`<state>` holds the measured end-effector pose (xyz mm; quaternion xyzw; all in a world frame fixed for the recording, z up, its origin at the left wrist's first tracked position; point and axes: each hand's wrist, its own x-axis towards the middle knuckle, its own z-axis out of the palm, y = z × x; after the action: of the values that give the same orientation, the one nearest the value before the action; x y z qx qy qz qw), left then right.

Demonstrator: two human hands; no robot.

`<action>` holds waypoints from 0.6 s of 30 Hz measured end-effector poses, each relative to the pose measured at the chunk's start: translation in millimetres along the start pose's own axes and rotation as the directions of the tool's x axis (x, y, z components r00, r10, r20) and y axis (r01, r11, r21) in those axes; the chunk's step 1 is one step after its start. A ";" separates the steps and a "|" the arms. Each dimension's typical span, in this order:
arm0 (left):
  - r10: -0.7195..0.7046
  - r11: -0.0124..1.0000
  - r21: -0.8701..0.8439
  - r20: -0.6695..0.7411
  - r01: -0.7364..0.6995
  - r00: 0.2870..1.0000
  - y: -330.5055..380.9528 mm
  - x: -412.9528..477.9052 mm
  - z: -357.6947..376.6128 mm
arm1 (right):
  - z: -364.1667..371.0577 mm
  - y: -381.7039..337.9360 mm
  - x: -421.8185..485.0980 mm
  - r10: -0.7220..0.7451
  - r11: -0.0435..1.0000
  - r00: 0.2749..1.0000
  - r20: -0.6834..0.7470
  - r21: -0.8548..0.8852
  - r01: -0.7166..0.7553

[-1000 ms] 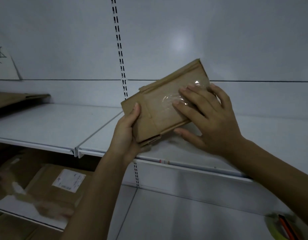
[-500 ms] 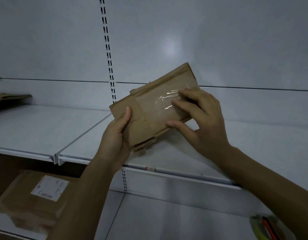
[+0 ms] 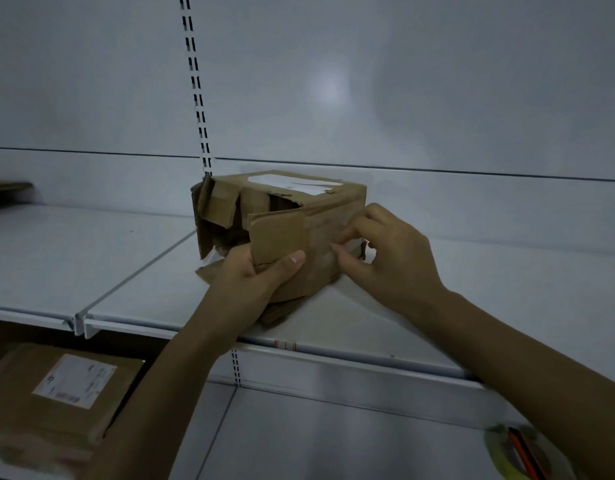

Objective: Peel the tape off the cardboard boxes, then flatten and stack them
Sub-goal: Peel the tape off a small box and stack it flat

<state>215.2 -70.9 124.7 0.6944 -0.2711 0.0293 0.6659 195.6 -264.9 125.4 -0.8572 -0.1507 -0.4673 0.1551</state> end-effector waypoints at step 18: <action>-0.131 0.946 -0.324 -0.331 0.018 0.934 12.3 -2.4 -6.8 | -17.4 -3.6 5.8 0.260 0.807 0.960 0.104 0.523 -0.275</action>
<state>210.2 -63.3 135.7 0.5727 -0.1233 0.0826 0.8062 184.0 -268.1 139.7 -0.7992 -0.1544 -0.3690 0.4486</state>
